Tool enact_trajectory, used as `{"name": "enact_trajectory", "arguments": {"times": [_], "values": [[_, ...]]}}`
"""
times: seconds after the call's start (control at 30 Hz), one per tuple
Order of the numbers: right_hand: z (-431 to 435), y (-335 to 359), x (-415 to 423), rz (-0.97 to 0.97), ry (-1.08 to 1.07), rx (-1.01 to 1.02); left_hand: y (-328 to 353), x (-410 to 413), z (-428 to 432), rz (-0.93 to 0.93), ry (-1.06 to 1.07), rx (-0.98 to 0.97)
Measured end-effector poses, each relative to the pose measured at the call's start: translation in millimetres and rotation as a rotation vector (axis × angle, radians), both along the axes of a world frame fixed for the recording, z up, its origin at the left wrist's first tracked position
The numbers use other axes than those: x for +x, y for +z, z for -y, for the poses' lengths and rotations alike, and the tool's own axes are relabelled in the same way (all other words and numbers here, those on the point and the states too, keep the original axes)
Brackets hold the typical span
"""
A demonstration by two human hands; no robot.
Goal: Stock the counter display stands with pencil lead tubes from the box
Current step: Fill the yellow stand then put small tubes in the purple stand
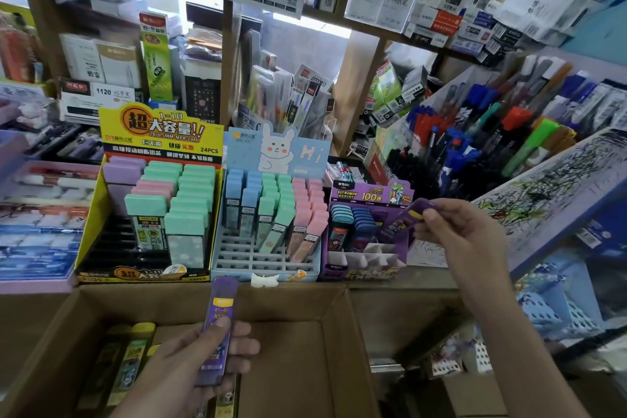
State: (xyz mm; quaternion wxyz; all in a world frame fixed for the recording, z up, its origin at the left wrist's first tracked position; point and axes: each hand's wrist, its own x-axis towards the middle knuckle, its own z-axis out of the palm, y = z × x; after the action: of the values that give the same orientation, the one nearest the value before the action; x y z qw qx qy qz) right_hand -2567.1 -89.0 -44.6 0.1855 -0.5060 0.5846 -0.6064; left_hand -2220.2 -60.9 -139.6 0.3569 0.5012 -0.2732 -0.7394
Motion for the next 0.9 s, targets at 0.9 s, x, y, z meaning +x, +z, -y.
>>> {"name": "enact_trajectory", "arguments": {"times": [0.9], "values": [[40.1,-37.4,10.6,-0.131,-0.114,0.28,2.5,-1.3,2.9,-0.053,-0.062,-0.042]]}}
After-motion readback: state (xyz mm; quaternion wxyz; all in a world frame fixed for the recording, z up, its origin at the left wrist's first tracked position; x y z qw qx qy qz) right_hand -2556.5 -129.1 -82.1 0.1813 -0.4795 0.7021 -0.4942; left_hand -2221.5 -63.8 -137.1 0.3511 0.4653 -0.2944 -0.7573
